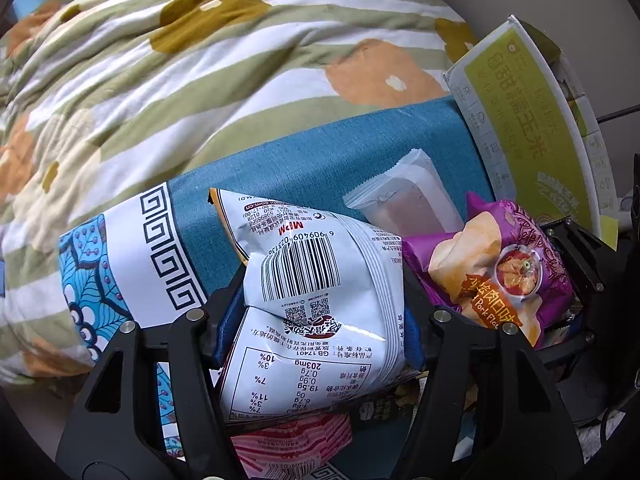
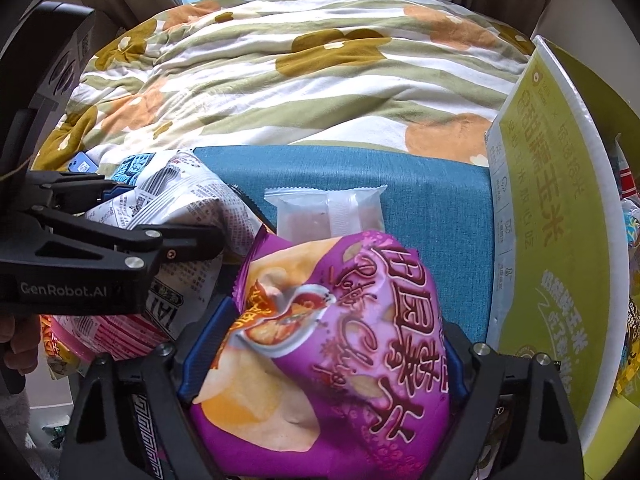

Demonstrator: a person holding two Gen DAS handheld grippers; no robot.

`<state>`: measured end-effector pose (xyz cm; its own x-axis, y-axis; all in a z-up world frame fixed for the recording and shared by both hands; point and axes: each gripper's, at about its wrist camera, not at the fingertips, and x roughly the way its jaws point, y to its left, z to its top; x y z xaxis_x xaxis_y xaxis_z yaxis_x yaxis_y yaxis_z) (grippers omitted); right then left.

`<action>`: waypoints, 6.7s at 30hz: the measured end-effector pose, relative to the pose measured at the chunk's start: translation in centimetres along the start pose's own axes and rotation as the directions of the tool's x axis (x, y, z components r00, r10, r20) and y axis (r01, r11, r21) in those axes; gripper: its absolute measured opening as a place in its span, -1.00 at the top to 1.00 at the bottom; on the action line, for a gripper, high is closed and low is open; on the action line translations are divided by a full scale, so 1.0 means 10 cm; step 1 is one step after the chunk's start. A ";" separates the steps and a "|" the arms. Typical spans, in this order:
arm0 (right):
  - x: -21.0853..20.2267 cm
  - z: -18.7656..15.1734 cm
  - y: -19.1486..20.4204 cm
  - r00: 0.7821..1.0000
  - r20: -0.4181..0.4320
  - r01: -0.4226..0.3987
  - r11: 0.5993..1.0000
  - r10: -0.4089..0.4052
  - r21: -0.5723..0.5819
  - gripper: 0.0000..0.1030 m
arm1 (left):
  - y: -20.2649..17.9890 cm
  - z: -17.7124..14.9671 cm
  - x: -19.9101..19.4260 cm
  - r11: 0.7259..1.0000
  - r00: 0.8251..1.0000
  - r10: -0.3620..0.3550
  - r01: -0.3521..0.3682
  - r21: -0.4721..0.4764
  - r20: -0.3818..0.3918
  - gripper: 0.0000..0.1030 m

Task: Organize snacks
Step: 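Grasp the white TATRE bag with the left gripper while the right grasps the purple chips bag, then carry both bags over the box and open both grippers to drop them, then move both tools back toward the snacks on the cloth, then grasp the pink striped bag with the left gripper while the right grasps the potato chips bag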

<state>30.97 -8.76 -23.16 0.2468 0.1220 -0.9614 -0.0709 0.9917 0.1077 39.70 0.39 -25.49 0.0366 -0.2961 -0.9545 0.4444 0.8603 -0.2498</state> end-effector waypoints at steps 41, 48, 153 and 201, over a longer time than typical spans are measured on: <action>-2.27 -1.04 -0.50 0.890 0.444 -0.013 0.969 -0.101 0.246 -0.48 | -1.41 -0.79 -1.94 0.990 0.919 -0.088 0.038 0.136 0.385 -0.16; -2.63 -1.28 -1.24 0.855 0.499 -0.019 0.954 -0.139 0.299 -0.48 | -2.24 -0.59 -1.73 0.985 0.907 -0.127 0.068 0.158 0.403 -0.16; -1.51 -1.18 0.29 0.934 0.352 -0.115 0.986 0.066 0.119 -1.00 | -0.33 -1.88 -1.70 0.984 0.917 0.158 -0.117 -0.133 0.366 -0.99; 0.01 -0.94 0.14 0.992 0.128 -0.076 0.864 0.013 0.498 -0.96 | 0.03 -1.11 0.02 0.965 0.971 0.209 -0.224 0.137 0.120 -0.50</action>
<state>21.83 -7.72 -25.48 0.3673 0.1395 -0.9196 0.4012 0.8682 0.2920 29.94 5.17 -27.50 0.2359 -0.1578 -0.9589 0.5429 0.8398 -0.0047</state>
